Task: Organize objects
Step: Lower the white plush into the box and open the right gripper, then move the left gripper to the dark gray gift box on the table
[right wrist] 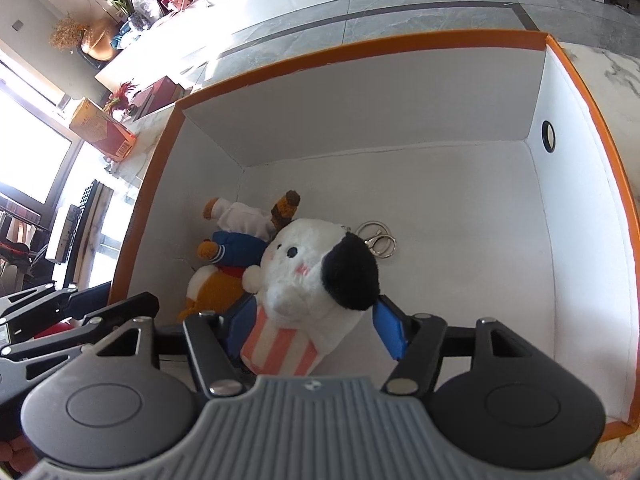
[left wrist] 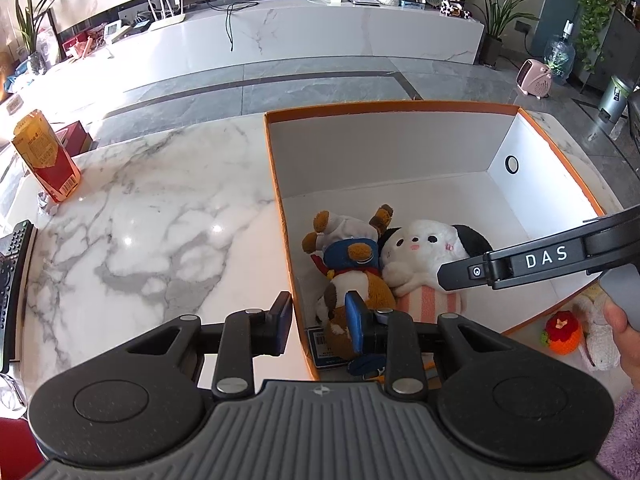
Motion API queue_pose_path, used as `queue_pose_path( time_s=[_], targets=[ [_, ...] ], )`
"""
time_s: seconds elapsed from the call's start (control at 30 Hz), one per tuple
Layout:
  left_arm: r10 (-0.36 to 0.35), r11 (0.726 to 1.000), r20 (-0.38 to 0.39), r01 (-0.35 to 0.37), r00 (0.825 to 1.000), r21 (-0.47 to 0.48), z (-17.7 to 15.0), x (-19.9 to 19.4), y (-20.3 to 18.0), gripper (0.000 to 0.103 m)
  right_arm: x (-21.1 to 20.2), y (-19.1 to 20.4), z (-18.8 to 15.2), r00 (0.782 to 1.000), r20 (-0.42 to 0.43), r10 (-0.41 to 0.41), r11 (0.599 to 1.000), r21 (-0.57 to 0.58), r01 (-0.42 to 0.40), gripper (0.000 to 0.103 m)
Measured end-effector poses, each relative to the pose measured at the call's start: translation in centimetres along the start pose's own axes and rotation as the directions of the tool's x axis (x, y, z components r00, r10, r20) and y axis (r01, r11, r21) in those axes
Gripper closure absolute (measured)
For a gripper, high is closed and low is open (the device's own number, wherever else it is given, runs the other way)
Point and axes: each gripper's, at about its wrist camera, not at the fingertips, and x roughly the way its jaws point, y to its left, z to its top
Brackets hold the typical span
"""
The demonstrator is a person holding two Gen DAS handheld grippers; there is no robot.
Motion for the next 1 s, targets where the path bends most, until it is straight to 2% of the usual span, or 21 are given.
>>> queue_pose_path(
  time_s=[0.03, 0.07, 0.2, 0.43, 0.5, 0.6, 0.67, 0.73, 0.9, 1.0],
  targets=[
    [0.000, 1.000, 0.001, 0.000, 1.000, 0.000, 0.0, 0.0, 0.0, 0.071, 0.0, -0.1, -0.1, 1.000, -0.005, 0.000, 1.000, -0.002, 0.000, 0.052],
    [0.000, 1.000, 0.001, 0.000, 1.000, 0.000, 0.0, -0.1, 0.0, 0.072, -0.1, -0.3, -0.4, 1.000, -0.015, 0.006, 1.000, -0.002, -0.006, 0.059],
    [0.005, 1.000, 0.003, -0.005, 1.000, 0.004, 0.0, -0.1, 0.0, 0.072, 0.7, -0.6, -0.9, 0.997, -0.034, 0.066, 0.998, 0.012, -0.066, 0.061],
    [-0.005, 1.000, 0.020, 0.005, 1.000, -0.012, -0.3, -0.6, 0.2, 0.072, 0.8, 0.5, -0.8, 0.999, -0.023, 0.024, 1.000, -0.014, -0.025, 0.061],
    [0.013, 1.000, 0.044, -0.012, 0.999, -0.020, -0.5, -1.3, 0.3, 0.071, -0.1, 0.9, -1.1, 1.000, 0.001, 0.000, 0.999, -0.034, 0.000, 0.060],
    [0.043, 0.999, 0.086, -0.043, 0.995, -0.007, -1.0, -2.9, 0.1, 0.067, -2.1, 1.8, -2.0, 0.997, 0.066, -0.034, 0.995, -0.089, 0.040, 0.055],
    [0.041, 0.999, 0.110, -0.040, 0.993, -0.009, -1.4, -4.0, 0.1, 0.062, -3.5, 2.4, -2.7, 0.992, 0.112, -0.053, 0.991, -0.120, 0.067, 0.045],
    [0.025, 1.000, 0.136, -0.024, 0.990, -0.007, -1.9, -5.3, -0.1, 0.056, -4.9, 2.9, -3.6, 0.987, 0.151, -0.062, 0.986, -0.142, 0.084, 0.038],
    [0.013, 1.000, 0.180, -0.017, 0.984, 0.023, -3.8, -8.0, -1.1, 0.055, -8.2, 3.8, -6.4, 0.974, 0.221, -0.056, 0.976, -0.194, 0.100, 0.032],
    [-0.024, 0.999, 0.173, 0.015, 0.985, 0.052, -5.4, -9.2, -1.9, 0.052, -9.8, 4.1, -8.7, 0.966, 0.251, -0.054, 0.969, -0.220, 0.112, 0.029]
  ],
)
